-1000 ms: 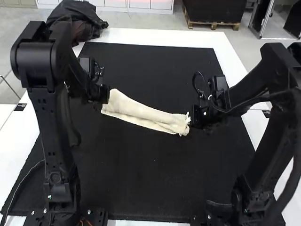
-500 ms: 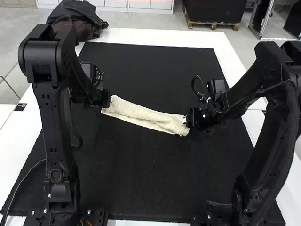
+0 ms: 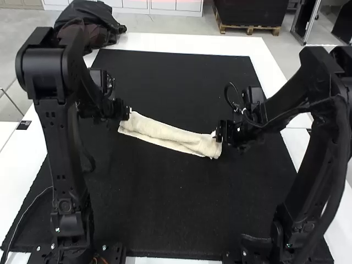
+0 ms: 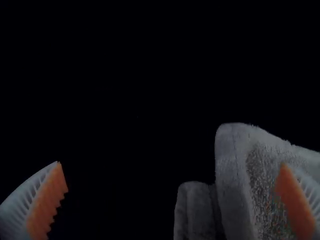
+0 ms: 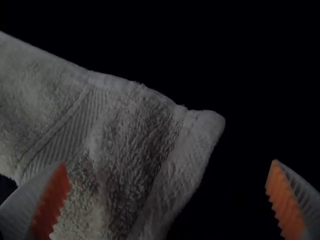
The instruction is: Fold the towel.
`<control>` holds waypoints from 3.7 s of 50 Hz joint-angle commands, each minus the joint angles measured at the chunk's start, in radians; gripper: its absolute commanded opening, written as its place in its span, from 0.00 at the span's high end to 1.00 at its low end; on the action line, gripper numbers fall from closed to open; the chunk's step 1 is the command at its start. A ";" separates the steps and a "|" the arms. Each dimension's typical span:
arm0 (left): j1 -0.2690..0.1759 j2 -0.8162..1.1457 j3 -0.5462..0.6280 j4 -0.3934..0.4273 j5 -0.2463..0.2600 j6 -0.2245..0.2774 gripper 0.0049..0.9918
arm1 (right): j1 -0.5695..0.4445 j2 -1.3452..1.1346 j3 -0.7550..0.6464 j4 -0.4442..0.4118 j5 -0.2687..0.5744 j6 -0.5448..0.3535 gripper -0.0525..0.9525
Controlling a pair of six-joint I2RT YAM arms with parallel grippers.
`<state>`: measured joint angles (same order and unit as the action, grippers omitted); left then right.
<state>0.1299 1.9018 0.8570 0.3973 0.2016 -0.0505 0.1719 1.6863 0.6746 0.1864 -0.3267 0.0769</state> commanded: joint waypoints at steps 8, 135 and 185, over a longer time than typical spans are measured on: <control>0.008 -0.069 0.071 -0.008 -0.008 -0.041 0.02 | 0.021 -0.014 0.023 0.001 -0.021 0.037 0.05; 0.045 -0.337 0.054 -0.175 -0.031 -0.081 0.02 | 0.190 -0.117 0.292 -0.226 -0.206 0.149 0.97; 0.171 -0.563 -0.116 -0.118 -0.142 -0.104 0.02 | 0.485 0.240 0.591 -0.094 -0.181 0.222 0.97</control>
<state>0.2798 1.3769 0.7525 0.2764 0.0704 -0.1516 0.6250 1.8969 1.2053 0.0830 -0.5117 0.2848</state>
